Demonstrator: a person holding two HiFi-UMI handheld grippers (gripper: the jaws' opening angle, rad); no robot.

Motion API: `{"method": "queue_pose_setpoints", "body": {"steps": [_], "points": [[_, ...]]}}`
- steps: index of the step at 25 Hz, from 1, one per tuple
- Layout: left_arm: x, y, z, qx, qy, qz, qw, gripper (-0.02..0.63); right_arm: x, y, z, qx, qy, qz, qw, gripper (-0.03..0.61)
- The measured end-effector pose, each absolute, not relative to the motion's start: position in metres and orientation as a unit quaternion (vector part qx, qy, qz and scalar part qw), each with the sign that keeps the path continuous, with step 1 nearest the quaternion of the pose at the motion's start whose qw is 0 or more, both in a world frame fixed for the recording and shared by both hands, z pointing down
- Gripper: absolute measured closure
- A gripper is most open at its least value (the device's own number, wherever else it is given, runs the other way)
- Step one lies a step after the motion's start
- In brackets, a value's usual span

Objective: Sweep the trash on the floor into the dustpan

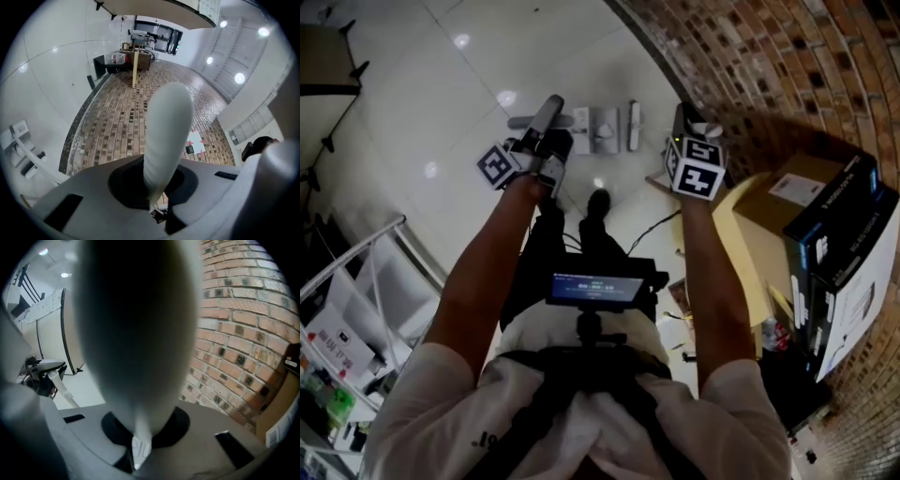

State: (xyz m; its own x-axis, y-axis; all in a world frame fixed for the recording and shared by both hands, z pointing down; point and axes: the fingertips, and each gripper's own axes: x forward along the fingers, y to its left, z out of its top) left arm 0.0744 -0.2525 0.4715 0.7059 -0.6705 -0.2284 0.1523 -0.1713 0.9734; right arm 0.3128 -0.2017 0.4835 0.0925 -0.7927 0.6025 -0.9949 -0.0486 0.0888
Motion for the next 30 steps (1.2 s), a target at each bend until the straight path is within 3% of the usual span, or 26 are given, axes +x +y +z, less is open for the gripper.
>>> {"method": "queue_pose_setpoints", "body": {"steps": [5, 12, 19, 30], "points": [[0.060, -0.261, 0.476, 0.674, -0.191, -0.341, 0.627, 0.601, 0.280, -0.231, 0.496, 0.674, -0.651, 0.205, 0.283, 0.557], [0.024, -0.267, 0.488, 0.668, -0.216, -0.346, 0.622, 0.601, 0.255, -0.255, 0.508, 0.675, -0.651, 0.234, 0.256, 0.557], [0.013, -0.272, 0.487, 0.667, -0.216, -0.347, 0.624, 0.601, 0.242, -0.263, 0.503, 0.675, -0.641, 0.197, 0.308, 0.560], [0.009, -0.275, 0.488, 0.670, -0.213, -0.338, 0.625, 0.600, 0.186, -0.273, 0.518, 0.664, -0.655, 0.208, 0.295, 0.537]]}}
